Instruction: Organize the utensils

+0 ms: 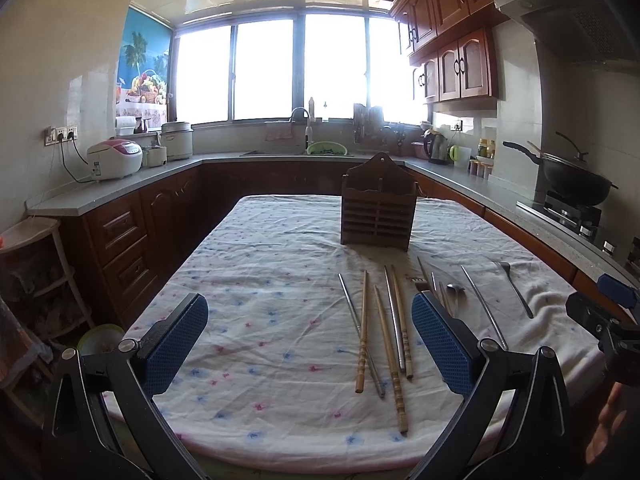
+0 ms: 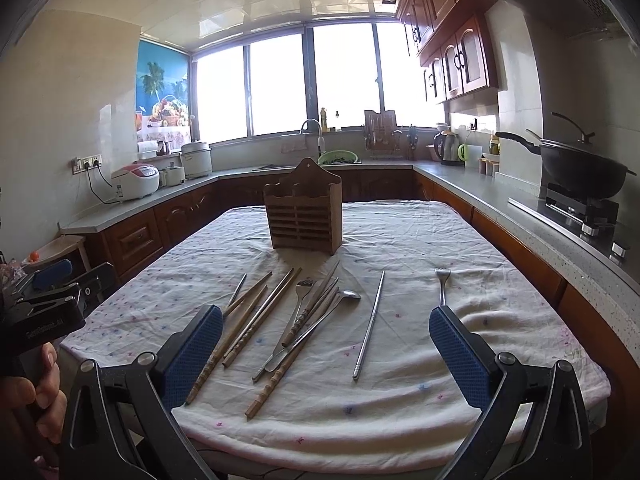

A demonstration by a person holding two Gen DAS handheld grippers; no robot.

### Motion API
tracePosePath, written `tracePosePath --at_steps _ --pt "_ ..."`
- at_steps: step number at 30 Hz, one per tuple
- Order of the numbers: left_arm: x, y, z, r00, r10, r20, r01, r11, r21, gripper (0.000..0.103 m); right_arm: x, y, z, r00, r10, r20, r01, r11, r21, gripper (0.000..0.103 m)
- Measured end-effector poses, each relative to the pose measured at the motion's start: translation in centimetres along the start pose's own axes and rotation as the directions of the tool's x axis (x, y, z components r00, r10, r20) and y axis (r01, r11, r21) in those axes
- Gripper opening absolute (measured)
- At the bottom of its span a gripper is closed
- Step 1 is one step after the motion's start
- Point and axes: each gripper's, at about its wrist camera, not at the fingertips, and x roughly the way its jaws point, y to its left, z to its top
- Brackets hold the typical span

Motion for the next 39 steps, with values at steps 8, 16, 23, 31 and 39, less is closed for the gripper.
tracePosePath --at_steps 8,16,23,31,39 --pt "0.0 -0.1 0.1 1.000 -0.001 -0.001 0.001 1.000 0.001 0.103 -0.1 -0.1 0.1 1.000 0.001 -0.003 -0.001 1.000 0.005 0.103" --pt "0.0 -0.1 0.1 1.000 -0.002 -0.002 0.002 1.000 0.003 0.103 -0.1 -0.1 0.1 1.000 0.004 -0.001 -0.004 1.000 0.005 0.103" --pt "-0.1 -0.1 0.1 1.000 -0.003 -0.004 0.003 1.000 0.002 0.103 -0.1 0.0 0.2 1.000 0.007 -0.001 -0.007 1.000 0.002 0.103" --pt "0.1 0.0 0.1 1.000 -0.004 -0.010 0.004 1.000 0.001 0.103 0.0 0.0 0.3 1.000 0.012 -0.005 -0.012 1.000 0.007 0.103" --pt "1.0 0.1 0.1 0.999 -0.028 -0.035 0.028 1.000 -0.002 0.103 0.3 -0.2 0.4 1.000 0.014 -0.011 -0.014 1.000 0.013 0.103"
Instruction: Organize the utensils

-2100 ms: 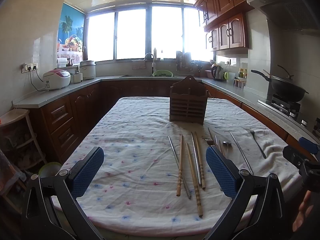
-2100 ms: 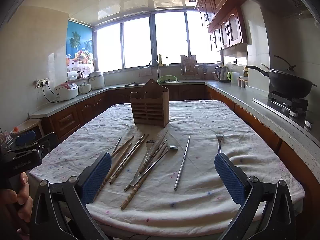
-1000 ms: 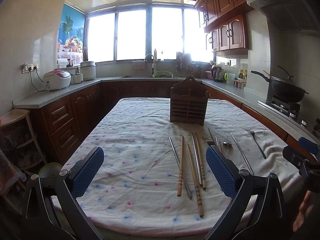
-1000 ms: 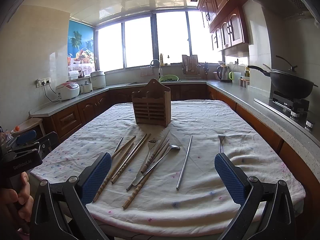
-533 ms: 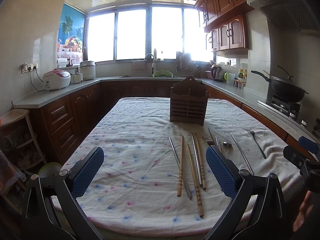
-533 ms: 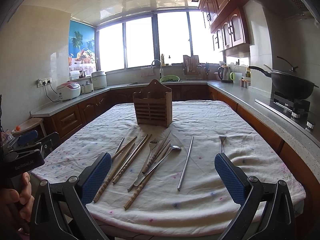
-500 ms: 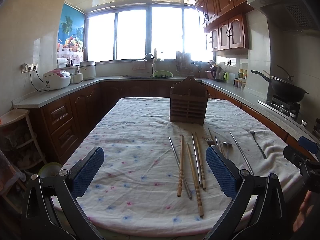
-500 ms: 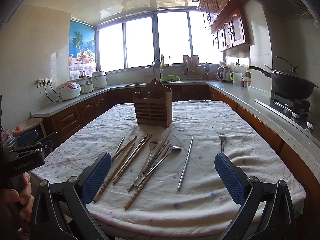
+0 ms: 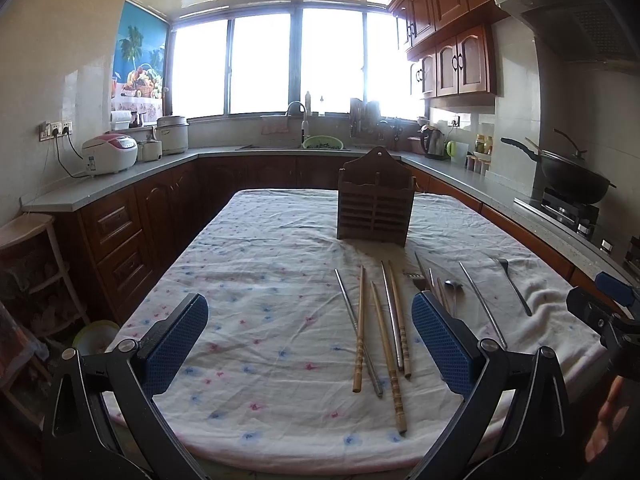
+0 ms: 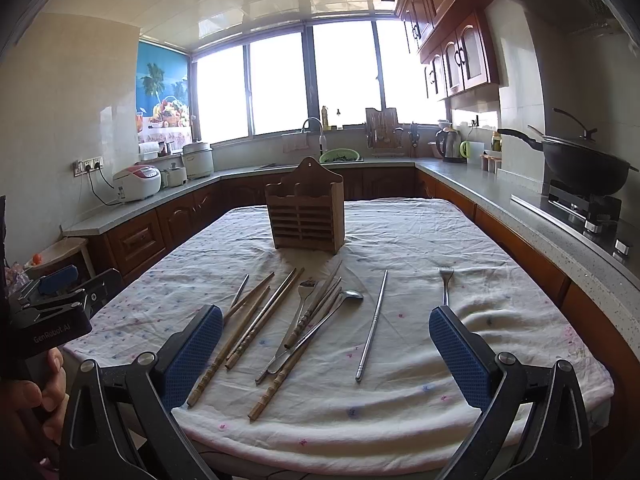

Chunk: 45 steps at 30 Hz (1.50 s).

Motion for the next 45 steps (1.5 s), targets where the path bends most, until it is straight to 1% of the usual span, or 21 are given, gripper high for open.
tracePosePath --at_steps 2,5,7,9,12,14,16,21,23,24,28,30,33,37,38,39,41,43,45 --pt "0.5 0.2 0.0 1.000 -0.019 -0.024 0.019 1.000 -0.008 0.103 0.4 -0.3 0.1 1.000 0.003 -0.010 -0.003 1.000 0.007 0.103" --pt "1.8 0.8 0.4 0.996 -0.049 -0.070 0.046 0.998 -0.046 0.103 1.1 -0.6 0.5 1.000 -0.001 -0.025 0.001 1.000 0.009 0.103" --pt "3.0 1.2 1.0 0.992 -0.074 -0.106 0.067 0.995 -0.067 0.103 1.6 -0.9 0.9 0.999 0.000 -0.038 0.000 1.000 0.015 0.103" --pt "4.4 1.4 1.6 0.987 -0.084 -0.137 0.073 0.994 -0.079 0.103 2.4 -1.2 1.3 0.998 0.006 -0.059 -0.005 1.000 0.021 0.103" --pt "7.2 1.4 2.3 0.972 -0.087 -0.217 0.074 0.995 -0.069 0.103 4.1 -1.9 2.1 0.995 0.010 -0.098 -0.007 0.999 0.033 0.103" --pt "9.1 1.3 2.6 0.958 -0.101 -0.268 0.085 0.994 -0.070 0.103 5.4 -2.3 2.5 0.991 0.018 -0.130 -0.011 0.999 0.048 0.103" --pt "10.7 1.2 3.0 0.949 -0.101 -0.298 0.084 0.994 -0.072 0.103 6.8 -2.9 2.9 0.987 0.028 -0.159 -0.017 0.997 0.070 0.101" --pt "14.0 0.4 3.9 0.933 -0.109 -0.344 0.101 0.994 -0.043 0.101 10.1 -3.9 3.8 0.975 0.015 -0.221 0.006 0.996 0.094 0.085" --pt "15.3 -0.2 4.2 0.921 -0.122 -0.369 0.119 0.992 -0.032 0.099 11.5 -4.6 4.0 0.969 0.016 -0.246 0.012 0.994 0.112 0.080" --pt "16.0 -0.4 4.3 0.916 -0.125 -0.380 0.124 0.992 -0.028 0.096 12.1 -4.9 4.1 0.965 0.012 -0.261 0.019 0.993 0.117 0.077" --pt "18.5 -1.4 4.9 0.892 -0.146 -0.427 0.152 0.988 -0.019 0.088 14.7 -6.0 4.5 0.949 0.017 -0.314 0.031 0.989 0.146 0.074" --pt "19.6 -2.0 5.2 0.883 -0.152 -0.445 0.166 0.986 -0.008 0.086 15.9 -6.5 4.7 0.942 0.015 -0.336 0.038 0.988 0.153 0.066" --pt "21.3 -3.0 5.6 0.870 -0.155 -0.468 0.180 0.984 0.009 0.085 17.7 -7.1 4.9 0.930 0.020 -0.367 0.046 0.984 0.170 0.061" --pt "23.5 -4.3 5.8 0.850 -0.149 -0.505 0.198 0.979 0.044 0.078 20.1 -7.8 4.9 0.914 0.022 -0.406 0.058 0.982 0.182 0.055" --pt "24.1 -4.5 5.7 0.845 -0.145 -0.515 0.201 0.978 0.054 0.077 20.7 -7.9 4.9 0.909 0.023 -0.416 0.059 0.981 0.184 0.051" --pt "24.6 -4.7 5.6 0.840 -0.141 -0.524 0.202 0.978 0.060 0.074 21.3 -8.0 4.8 0.903 0.026 -0.428 0.060 0.981 0.186 0.049" --pt "25.5 -4.9 5.5 0.828 -0.143 -0.543 0.209 0.976 0.061 0.071 22.4 -8.3 4.7 0.893 0.031 -0.449 0.062 0.980 0.191 0.049" --pt "26.3 -5.1 5.3 0.819 -0.138 -0.556 0.211 0.975 0.069 0.069 23.4 -8.5 4.6 0.884 0.035 -0.467 0.065 0.978 0.196 0.049" --pt "27.2 -5.4 5.1 0.808 -0.138 -0.573 0.220 0.973 0.076 0.066 24.1 -8.6 4.3 0.875 0.032 -0.483 0.071 0.979 0.193 0.046"
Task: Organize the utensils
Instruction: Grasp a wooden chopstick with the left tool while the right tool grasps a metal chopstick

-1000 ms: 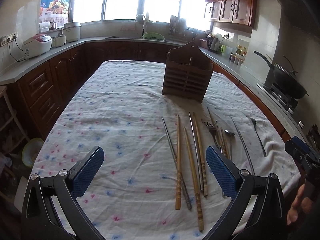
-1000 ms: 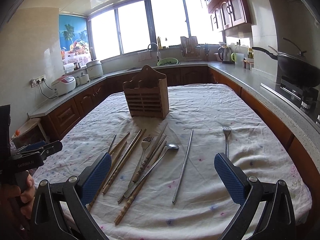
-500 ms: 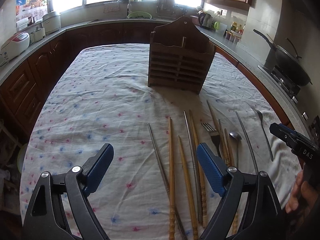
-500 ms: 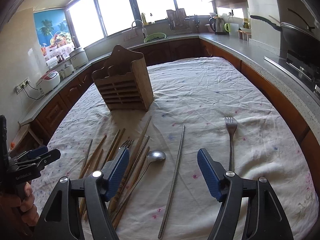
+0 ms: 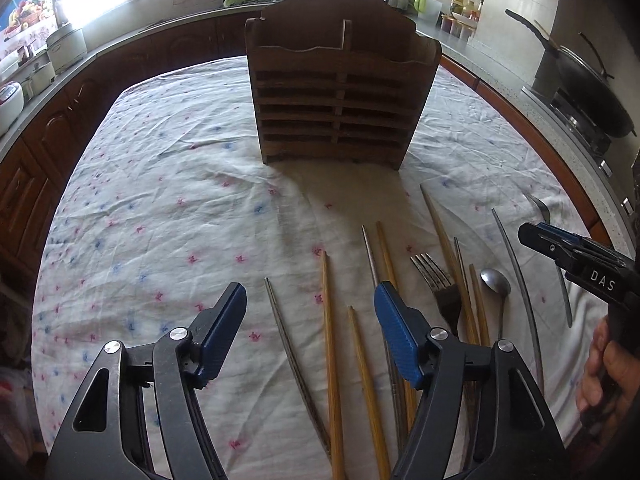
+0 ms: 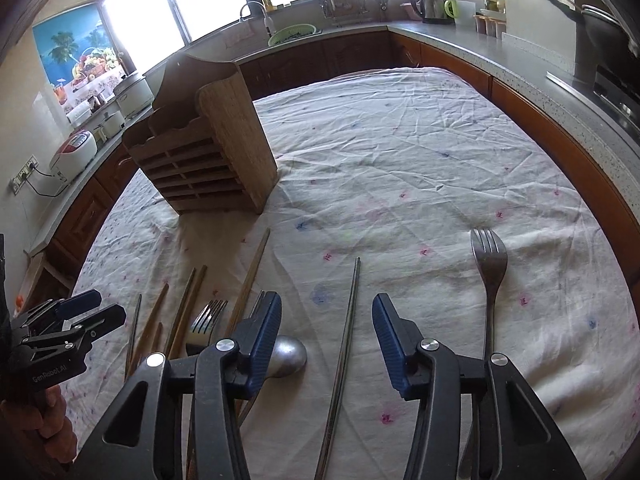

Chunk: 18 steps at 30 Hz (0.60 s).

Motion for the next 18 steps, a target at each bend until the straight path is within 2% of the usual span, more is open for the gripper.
tracePosePath --at_steps 3,8,13,18 --pt "1.3 -0.2 0.5 1.000 -0.007 -0.030 0.008 1.000 0.018 0.061 1.2 -0.2 0.4 1.000 -0.007 -0.024 0.007 1.000 0.005 0.044" --pt "3.3 -0.5 1.1 0.996 -0.017 -0.091 0.020 0.999 0.031 0.044 2.6 -0.7 1.2 0.998 -0.031 -0.048 0.031 0.999 0.009 0.037" --pt "4.9 -0.6 1.1 0.990 -0.034 -0.136 0.040 0.998 0.041 0.043 4.2 -0.9 1.6 0.995 -0.063 -0.076 0.063 0.998 -0.004 0.032" --pt "5.1 -1.4 1.2 0.992 -0.009 -0.127 0.021 0.995 0.094 0.043 5.3 0.0 1.6 0.990 -0.120 -0.079 0.115 0.991 -0.065 0.025"
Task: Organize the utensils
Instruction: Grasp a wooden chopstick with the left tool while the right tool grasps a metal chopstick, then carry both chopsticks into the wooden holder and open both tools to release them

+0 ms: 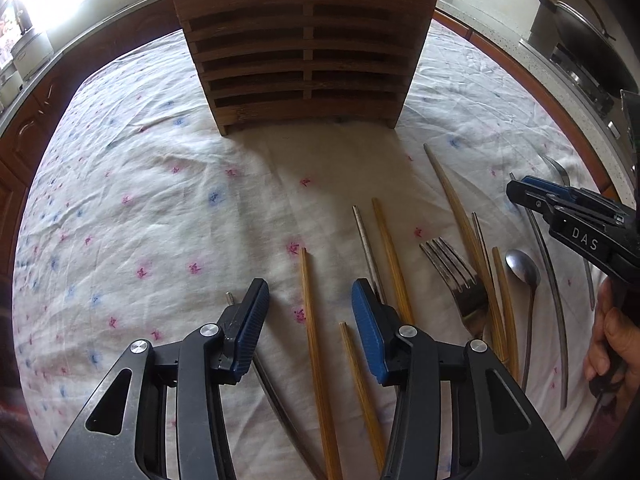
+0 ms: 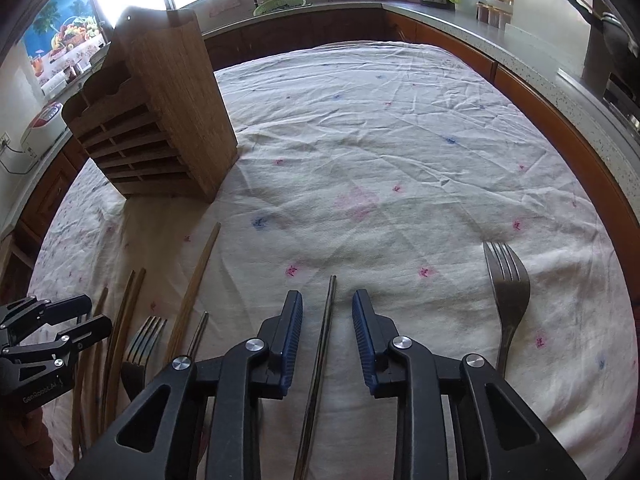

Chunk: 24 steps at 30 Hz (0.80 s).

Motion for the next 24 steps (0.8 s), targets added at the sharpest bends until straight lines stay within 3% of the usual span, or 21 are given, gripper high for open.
tracePosePath --at_steps 2,4,5,12,15,24 --pt "-0.1 -0.5 0.0 1.000 -0.003 0.011 0.003 1.000 0.017 0.032 0.2 0.5 0.0 0.999 -0.032 0.005 0.032 0.999 -0.027 0.022" --pt "-0.1 -0.8 0.2 1.000 -0.004 0.017 0.004 1.000 0.026 0.010 0.2 0.7 0.0 0.999 -0.035 0.008 0.036 0.999 -0.033 0.009" --pt "-0.1 -0.9 0.3 1.000 -0.013 0.017 0.013 0.999 0.030 0.005 0.2 0.7 0.0 0.999 -0.032 0.008 0.033 0.999 -0.032 0.006" --pt "-1.4 -0.3 0.5 0.995 -0.088 0.044 0.090 0.995 -0.039 0.004 -1.3 0.5 -0.1 0.998 0.056 0.022 -0.056 0.998 0.014 0.004" --pt "-3.4 0.7 0.0 0.988 -0.131 0.077 0.136 0.988 -0.075 0.004 -3.1 0.8 -0.1 0.994 0.095 0.056 -0.095 0.995 0.011 0.004" --pt "-11.1 2.3 -1.5 0.962 -0.154 0.226 0.180 0.978 -0.101 0.004 -9.3 1.9 0.1 0.973 0.165 0.163 -0.164 0.986 -0.020 0.004"
